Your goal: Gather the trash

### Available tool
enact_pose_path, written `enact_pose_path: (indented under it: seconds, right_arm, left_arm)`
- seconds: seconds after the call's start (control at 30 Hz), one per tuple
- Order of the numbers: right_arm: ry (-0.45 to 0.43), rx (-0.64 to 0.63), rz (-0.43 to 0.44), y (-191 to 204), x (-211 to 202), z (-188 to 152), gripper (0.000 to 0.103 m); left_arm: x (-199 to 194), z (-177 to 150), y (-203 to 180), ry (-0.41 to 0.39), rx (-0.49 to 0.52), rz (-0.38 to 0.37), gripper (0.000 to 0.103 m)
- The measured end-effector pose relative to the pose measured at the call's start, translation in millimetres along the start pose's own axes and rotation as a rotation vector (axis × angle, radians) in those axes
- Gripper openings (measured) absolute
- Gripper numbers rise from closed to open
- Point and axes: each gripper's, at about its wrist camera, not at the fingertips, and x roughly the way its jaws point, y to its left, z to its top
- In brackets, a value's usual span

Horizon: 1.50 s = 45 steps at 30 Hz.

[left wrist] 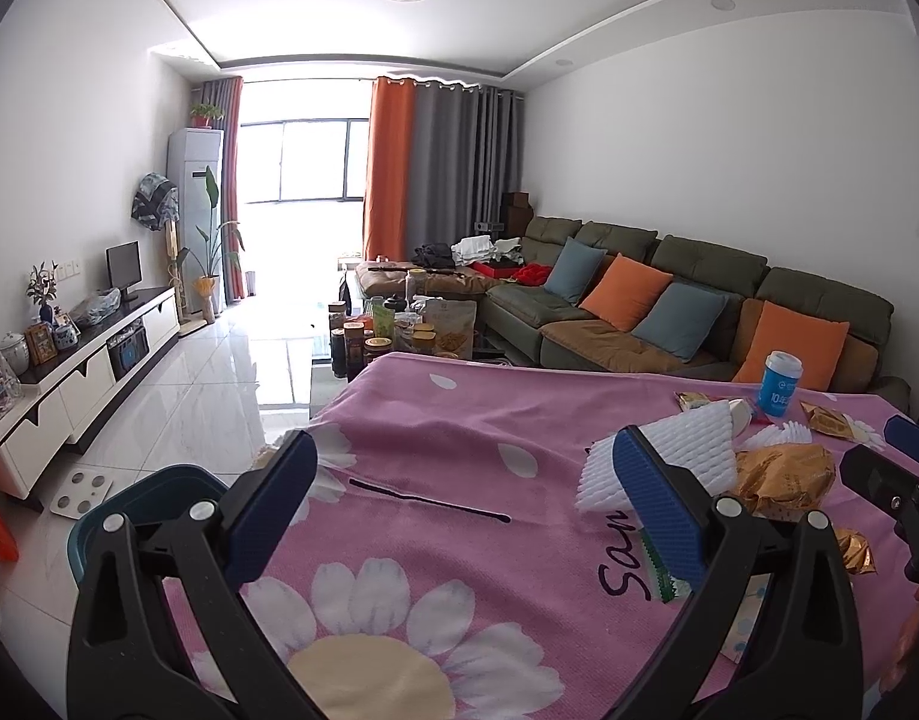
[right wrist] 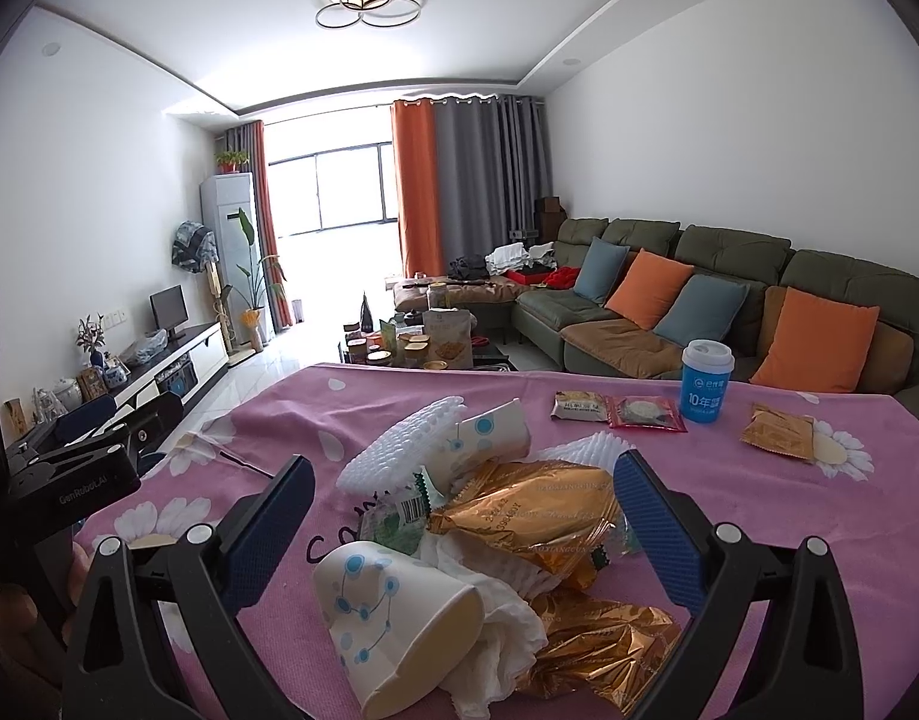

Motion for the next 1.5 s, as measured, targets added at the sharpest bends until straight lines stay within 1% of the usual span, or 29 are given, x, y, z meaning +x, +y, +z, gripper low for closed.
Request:
enact_pose_path:
  seconds: [0.67, 0.7, 0.93, 1.27, 1.5]
  right_arm:
    - [-0.001, 0.004, 0.006, 0, 1, -1, 0.096]
    - [-0.001, 0.005, 0.005, 0, 1, 0, 0.096]
    - [0.003, 0.007, 0.009, 2, 3, -2, 0.096]
    - [0.015, 0.024, 0.016, -2, 9, -5, 0.096]
    - [0.034, 0.043, 0.011, -12, 11, -4, 0.096]
  left_arm:
    - [3, 2, -3, 0.003, -0.001, -0.005, 0.097]
    - [-1, 0, 1, 0.0, -0.004, -0.007, 0.097]
    - [-1, -1, 0, 0.003, -0.005, -0.01, 0.097]
    - [6, -7, -3, 0.032, 0.009, -0.03, 0.097]
    - [16, -11, -12, 0.074, 0.029, -0.068, 0.097]
